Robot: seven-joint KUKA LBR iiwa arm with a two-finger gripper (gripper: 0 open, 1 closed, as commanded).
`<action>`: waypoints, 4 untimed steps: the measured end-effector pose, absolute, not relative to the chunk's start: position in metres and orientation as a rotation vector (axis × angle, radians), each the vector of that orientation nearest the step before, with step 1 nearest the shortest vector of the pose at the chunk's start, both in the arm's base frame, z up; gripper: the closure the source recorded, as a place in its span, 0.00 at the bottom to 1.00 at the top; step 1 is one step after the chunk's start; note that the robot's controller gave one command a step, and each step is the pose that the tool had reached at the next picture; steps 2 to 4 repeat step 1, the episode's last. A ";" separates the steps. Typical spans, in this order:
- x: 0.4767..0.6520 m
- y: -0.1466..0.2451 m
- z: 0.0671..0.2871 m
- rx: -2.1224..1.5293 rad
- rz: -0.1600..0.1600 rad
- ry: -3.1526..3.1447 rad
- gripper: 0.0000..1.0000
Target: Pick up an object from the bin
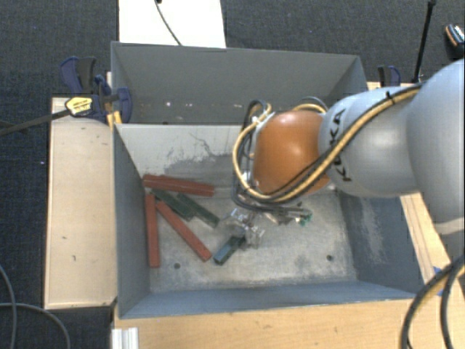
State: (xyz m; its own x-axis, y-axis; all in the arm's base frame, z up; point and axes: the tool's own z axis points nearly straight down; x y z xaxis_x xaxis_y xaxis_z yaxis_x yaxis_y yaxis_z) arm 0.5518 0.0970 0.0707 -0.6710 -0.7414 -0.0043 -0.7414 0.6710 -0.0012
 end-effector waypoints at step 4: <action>0.553 0.089 0.214 -1.298 -0.004 2.849 1.00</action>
Offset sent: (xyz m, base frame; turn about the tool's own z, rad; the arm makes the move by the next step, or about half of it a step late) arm -0.0016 -0.0083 0.1382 -0.0236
